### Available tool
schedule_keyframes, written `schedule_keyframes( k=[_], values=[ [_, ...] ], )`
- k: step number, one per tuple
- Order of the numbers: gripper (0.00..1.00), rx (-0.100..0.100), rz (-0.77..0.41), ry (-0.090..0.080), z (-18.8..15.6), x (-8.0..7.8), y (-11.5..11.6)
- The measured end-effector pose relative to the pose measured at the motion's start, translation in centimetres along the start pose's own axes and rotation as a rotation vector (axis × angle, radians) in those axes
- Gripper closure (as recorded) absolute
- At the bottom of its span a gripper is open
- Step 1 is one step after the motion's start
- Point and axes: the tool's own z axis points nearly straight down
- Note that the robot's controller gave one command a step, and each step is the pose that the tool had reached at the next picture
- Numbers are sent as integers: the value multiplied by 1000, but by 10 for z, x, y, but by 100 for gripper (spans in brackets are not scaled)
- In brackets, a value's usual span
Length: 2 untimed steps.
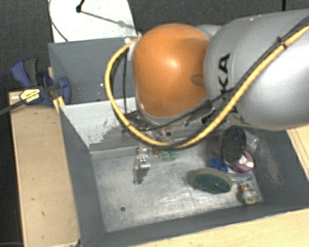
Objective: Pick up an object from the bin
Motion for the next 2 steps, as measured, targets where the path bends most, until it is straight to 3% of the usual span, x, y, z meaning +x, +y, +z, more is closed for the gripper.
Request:
schedule_keyframes(
  k=[1,2],
  values=[
    [0,4,-67,7,135,-2,-65],
    [0,5,-182,5,181,4,-132]
  ],
)
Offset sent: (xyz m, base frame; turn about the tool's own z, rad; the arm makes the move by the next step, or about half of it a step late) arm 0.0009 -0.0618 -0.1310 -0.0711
